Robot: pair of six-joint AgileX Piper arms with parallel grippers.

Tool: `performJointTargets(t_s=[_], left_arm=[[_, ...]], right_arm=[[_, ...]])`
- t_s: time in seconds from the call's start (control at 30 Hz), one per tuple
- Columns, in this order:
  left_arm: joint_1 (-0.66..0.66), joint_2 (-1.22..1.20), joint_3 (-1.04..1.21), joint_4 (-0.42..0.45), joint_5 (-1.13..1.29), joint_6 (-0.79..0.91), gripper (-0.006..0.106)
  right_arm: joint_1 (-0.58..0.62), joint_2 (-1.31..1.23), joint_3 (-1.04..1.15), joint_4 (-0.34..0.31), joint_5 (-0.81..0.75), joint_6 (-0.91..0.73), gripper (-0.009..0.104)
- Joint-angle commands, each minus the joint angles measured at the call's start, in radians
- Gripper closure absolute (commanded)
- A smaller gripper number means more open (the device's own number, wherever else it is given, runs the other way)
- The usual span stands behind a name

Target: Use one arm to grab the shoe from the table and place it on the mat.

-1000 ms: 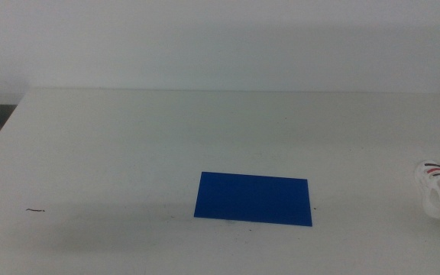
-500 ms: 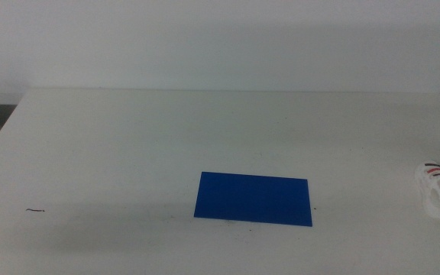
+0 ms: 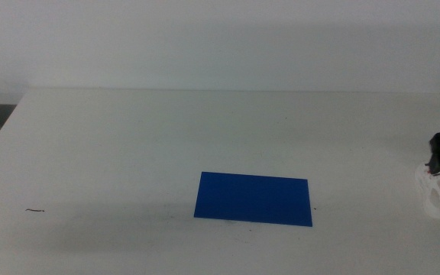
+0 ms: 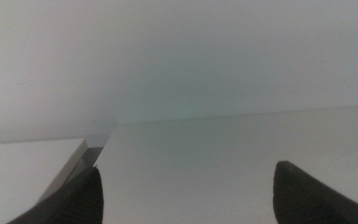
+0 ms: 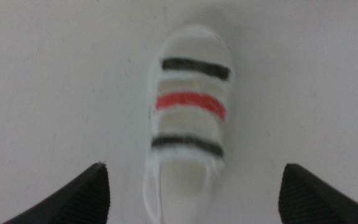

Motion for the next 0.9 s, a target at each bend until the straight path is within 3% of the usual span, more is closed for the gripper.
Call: performJointTargets(t_s=[0.0,0.17,0.27,0.33,0.43,0.5,0.67,0.77,0.87], left_arm=[[0.0,0.005,0.0,-0.004,-0.013,-0.001,0.007],[0.0,0.005,0.0,-0.004,-0.013,-0.001,0.007],[0.0,0.005,0.0,-0.004,-0.013,-0.001,0.007],[0.0,0.005,0.0,-0.004,-0.013,-0.001,0.007],[0.0,0.005,0.0,-0.004,-0.013,-0.001,0.007],[0.0,0.005,0.0,-0.004,-0.013,-0.001,0.007],[0.0,0.005,0.0,-0.004,-0.013,-0.001,0.007],[0.0,0.005,0.0,-0.004,-0.013,-0.001,0.007],[0.0,0.005,0.0,-0.004,-0.013,-0.001,0.007]], right_arm=[[0.007,0.046,-0.009,0.005,-0.06,-0.001,0.002],[0.007,0.126,-0.009,-0.006,-0.093,0.001,0.003],[0.007,0.151,-0.007,0.0,-0.117,0.007,0.011],[0.007,0.161,-0.007,0.0,-0.139,0.021,0.029],[0.02,0.151,-0.011,0.001,-0.132,0.021,0.067],[0.061,0.127,-0.035,-0.004,-0.085,0.028,0.081],[0.278,0.084,-0.165,-0.018,0.038,0.035,0.085],[0.464,0.109,-0.27,-0.018,0.049,-0.166,0.086],[0.596,0.161,-0.343,0.003,0.049,-0.507,0.089]])
